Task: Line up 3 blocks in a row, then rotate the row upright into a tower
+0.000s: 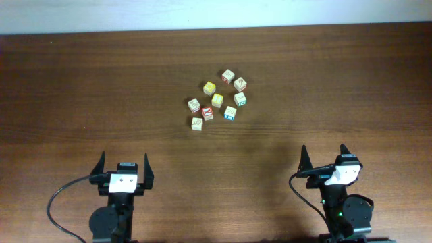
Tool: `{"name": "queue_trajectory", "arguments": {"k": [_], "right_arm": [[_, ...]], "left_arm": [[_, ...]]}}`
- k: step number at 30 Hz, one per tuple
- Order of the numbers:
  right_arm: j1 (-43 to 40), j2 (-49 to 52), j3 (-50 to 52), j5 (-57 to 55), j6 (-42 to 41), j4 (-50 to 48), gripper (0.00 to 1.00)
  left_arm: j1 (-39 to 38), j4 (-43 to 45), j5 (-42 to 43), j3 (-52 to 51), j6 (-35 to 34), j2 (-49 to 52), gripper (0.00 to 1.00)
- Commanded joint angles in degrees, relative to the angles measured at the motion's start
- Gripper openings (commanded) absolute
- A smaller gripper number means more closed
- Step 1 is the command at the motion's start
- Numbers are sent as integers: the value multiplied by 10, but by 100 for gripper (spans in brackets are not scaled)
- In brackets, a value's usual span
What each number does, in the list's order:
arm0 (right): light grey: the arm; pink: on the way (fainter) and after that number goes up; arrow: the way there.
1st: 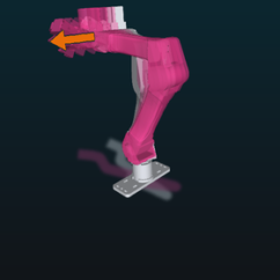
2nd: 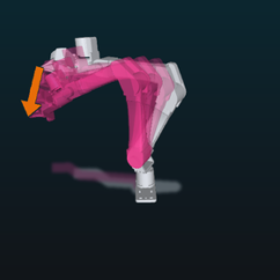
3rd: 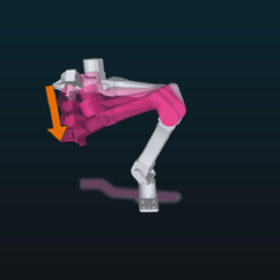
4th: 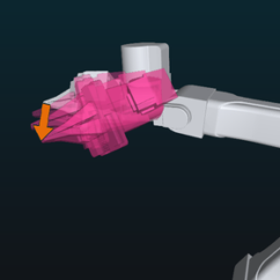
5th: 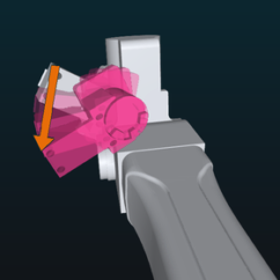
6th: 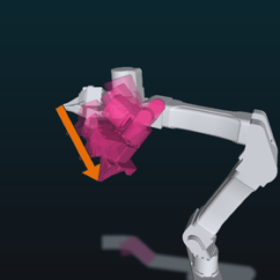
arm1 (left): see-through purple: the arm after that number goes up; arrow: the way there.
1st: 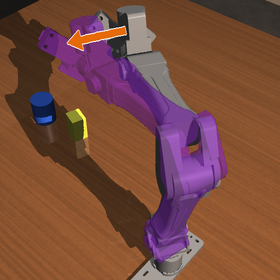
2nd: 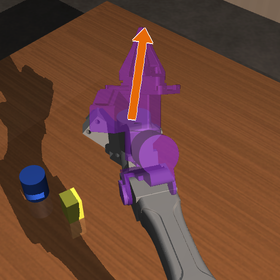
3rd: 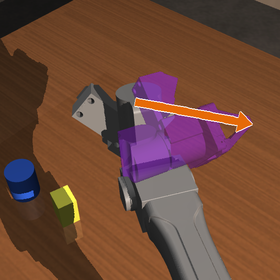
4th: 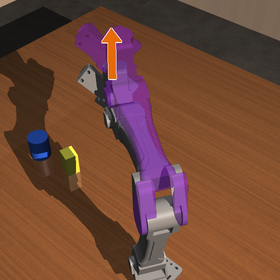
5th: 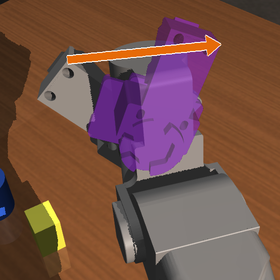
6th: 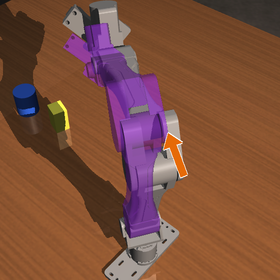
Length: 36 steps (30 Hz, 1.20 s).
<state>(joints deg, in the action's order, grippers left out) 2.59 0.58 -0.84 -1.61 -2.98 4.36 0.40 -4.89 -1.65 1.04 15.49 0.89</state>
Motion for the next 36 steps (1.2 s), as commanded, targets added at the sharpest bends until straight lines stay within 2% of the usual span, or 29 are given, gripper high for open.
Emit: {"name": "queue_trajectory", "arguments": {"k": [1,36], "right_arm": [[-4,-2,5,-5,-2,1,99],[-4,-2,5,-5,-2,1,99]], "left_arm": [[0,2,9,-5,9,-5,99],[0,2,9,-5,9,-5,99]]}}
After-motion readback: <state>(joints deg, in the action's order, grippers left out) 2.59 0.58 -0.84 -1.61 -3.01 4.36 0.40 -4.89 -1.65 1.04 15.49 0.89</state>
